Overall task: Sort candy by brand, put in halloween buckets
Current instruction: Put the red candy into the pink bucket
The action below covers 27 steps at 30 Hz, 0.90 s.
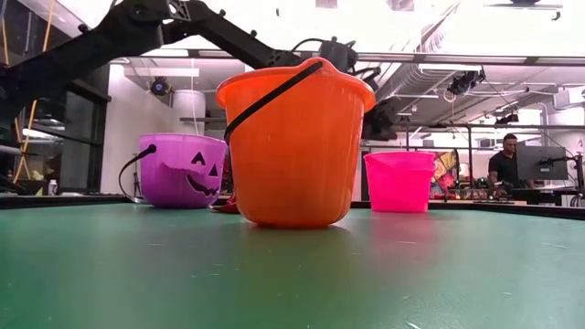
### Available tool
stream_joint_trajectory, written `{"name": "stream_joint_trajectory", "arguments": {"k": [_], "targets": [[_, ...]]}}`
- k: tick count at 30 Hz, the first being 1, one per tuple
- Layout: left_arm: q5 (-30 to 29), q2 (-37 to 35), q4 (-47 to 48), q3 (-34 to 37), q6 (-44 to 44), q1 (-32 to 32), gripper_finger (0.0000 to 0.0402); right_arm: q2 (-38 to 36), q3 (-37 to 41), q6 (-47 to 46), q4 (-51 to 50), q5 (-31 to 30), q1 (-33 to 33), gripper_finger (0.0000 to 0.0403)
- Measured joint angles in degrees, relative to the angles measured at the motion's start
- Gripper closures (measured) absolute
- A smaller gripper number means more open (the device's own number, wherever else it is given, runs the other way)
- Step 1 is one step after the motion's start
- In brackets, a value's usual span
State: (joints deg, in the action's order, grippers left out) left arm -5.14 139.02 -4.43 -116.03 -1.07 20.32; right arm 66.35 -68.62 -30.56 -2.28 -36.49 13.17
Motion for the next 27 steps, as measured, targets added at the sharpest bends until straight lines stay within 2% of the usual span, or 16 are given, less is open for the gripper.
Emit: {"name": "stream_joint_trajectory", "arguments": {"k": [5, 7, 11, 14, 18, 20, 22, 24, 27], "targets": [[-0.03, -1.80, 0.70, -0.10, -0.18, -0.21, 0.0232, 0.00, 0.00, 1.68, -0.01, 0.02, 0.00, 0.0124], [-0.04, -4.04, 4.51, -0.08, -0.10, -0.13, 0.0213, -0.13, 0.00, 2.84, -0.02, 0.02, 0.00, 0.0124], [2.04, -10.67, 18.32, -0.10, -1.44, 0.43, 0.0196, -1.67, 0.00, 5.48, -0.02, 0.09, 0.00, 0.0124], [5.83, -15.48, 29.52, -0.17, -2.14, 1.23, 0.0196, -3.56, 0.00, 8.85, -0.19, 0.33, 0.00, 0.0124], [7.96, -21.93, 41.47, 1.21, -0.25, 2.13, 0.0200, -6.61, 0.00, 12.91, -2.01, 0.46, 0.00, 0.0124], [8.81, -26.29, 42.76, 5.07, 3.29, 2.52, 0.0202, -8.14, -0.01, 12.94, -5.16, 0.46, 0.00, 0.0124], [9.32, -31.72, 40.22, 11.49, 7.11, 2.60, 0.0204, -9.41, -0.02, 10.83, -11.46, 0.46, 0.00, 0.0124], [9.30, -38.01, 35.20, 19.37, 10.12, 1.99, 0.0206, -10.32, -0.02, 4.99, -20.61, 0.88, 0.00, 0.0124], [9.55, -47.92, 26.01, 32.45, 14.80, -0.10, 0.0206, -9.97, -0.02, -8.39, -36.92, 6.06, 0.03, 0.0124]]}}
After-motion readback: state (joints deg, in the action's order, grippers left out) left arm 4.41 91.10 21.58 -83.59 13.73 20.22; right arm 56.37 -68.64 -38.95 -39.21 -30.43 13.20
